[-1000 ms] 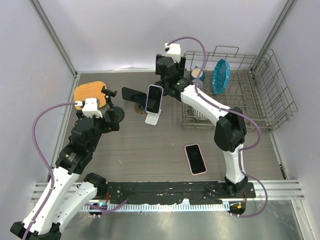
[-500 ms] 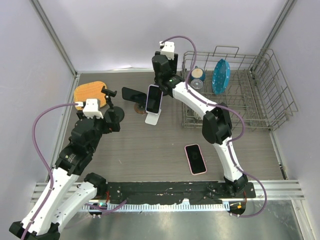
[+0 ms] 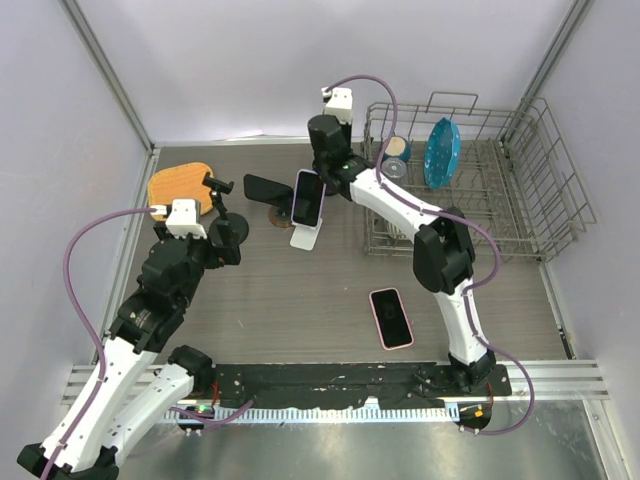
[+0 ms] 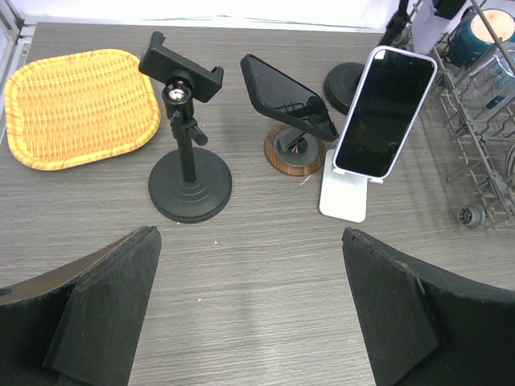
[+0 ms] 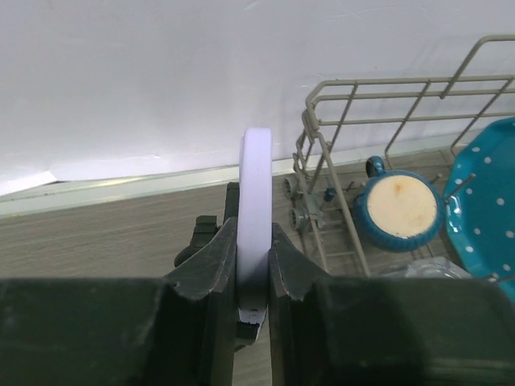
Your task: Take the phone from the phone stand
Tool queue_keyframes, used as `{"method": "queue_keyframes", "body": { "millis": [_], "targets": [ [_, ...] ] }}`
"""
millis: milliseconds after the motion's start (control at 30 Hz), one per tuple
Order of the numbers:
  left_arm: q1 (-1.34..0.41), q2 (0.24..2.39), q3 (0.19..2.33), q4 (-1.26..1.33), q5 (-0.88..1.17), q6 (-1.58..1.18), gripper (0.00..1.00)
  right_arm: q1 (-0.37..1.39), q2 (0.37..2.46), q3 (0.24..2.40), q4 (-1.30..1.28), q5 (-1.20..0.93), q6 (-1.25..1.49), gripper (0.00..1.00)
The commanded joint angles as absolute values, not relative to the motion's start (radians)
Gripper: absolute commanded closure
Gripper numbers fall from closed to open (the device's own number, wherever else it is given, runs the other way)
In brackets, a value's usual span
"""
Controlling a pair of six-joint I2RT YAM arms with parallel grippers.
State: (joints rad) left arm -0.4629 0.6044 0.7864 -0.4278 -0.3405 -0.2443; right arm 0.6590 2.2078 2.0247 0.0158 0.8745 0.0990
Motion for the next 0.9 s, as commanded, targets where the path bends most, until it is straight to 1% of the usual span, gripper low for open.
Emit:
{"method": "queue_keyframes", "body": {
  "millis": [0,33,433,533,700,867],
  "targets": [
    [-0.466,0.597,0.781,-0.39,-0.341,-0.224,0.0,0.652,2.036,1.931,0.08,0.913,0.061,0.98],
    [-0.466,0.595,0.781,-0.39,-0.341,-0.224,0.0,0.652,2.016,1.913,0.08,0.908,0.069,0.99],
    [-0.466,0.6,0.772,-0.377,-0.341,-0.221,0.0,0.664,1.692,1.504,0.121,0.824,0.124,0.99],
    [-0.466,0.6,0.769,-0.374,-0.341,-0.218,0.0,0.676,1.619,1.425,0.126,0.753,0.135,0.99],
    [-0.466,0.604,0.764,-0.365,-0.328,-0.216,0.0,0.706,1.543,1.342,0.13,0.631,0.13,0.99],
    [-0.466,0.617,0.759,-0.36,-0.319,-0.216,0.0,0.753,1.491,1.282,0.133,0.617,0.123,0.99]
  ]
}}
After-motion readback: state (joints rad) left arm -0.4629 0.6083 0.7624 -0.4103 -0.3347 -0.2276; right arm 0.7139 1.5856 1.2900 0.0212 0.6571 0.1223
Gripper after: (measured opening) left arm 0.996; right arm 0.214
